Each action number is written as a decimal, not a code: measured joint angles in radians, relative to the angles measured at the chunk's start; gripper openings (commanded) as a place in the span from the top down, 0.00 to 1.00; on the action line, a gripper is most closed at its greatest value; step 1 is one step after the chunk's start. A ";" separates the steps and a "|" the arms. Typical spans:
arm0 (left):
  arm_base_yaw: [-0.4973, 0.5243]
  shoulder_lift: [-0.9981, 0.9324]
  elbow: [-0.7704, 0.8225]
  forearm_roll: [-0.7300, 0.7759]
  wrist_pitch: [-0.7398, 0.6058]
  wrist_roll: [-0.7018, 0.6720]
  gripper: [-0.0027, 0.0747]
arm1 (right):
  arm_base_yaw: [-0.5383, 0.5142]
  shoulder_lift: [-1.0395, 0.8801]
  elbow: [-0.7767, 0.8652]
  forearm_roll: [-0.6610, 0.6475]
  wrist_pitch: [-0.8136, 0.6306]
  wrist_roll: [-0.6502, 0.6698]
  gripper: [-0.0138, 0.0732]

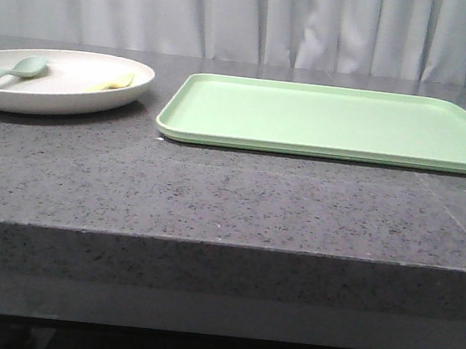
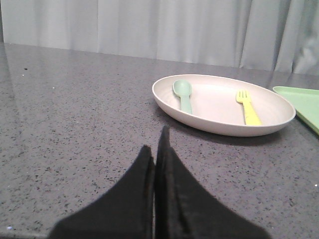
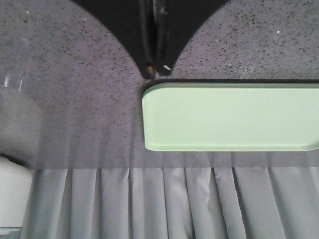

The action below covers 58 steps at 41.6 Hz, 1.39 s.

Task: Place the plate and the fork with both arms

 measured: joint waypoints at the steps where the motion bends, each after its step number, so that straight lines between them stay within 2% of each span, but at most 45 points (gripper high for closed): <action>1: 0.000 0.000 0.000 0.000 0.000 0.000 0.99 | 0.000 0.000 0.000 0.000 0.000 0.000 0.98; 30: 0.000 0.000 0.000 0.000 -0.002 0.000 0.99 | 0.000 0.000 0.000 0.000 0.000 0.000 0.98; 40: 0.000 0.000 -0.006 0.000 -0.072 -0.002 0.99 | 0.000 0.000 -0.011 0.000 -0.017 0.000 0.98; 47: 0.000 0.000 -0.126 0.000 -0.007 -0.002 0.99 | 0.000 0.000 -0.154 0.000 0.105 0.000 0.98; 58: 0.000 0.112 -0.440 0.004 0.229 -0.002 0.99 | 0.000 0.104 -0.410 0.000 0.336 -0.024 0.98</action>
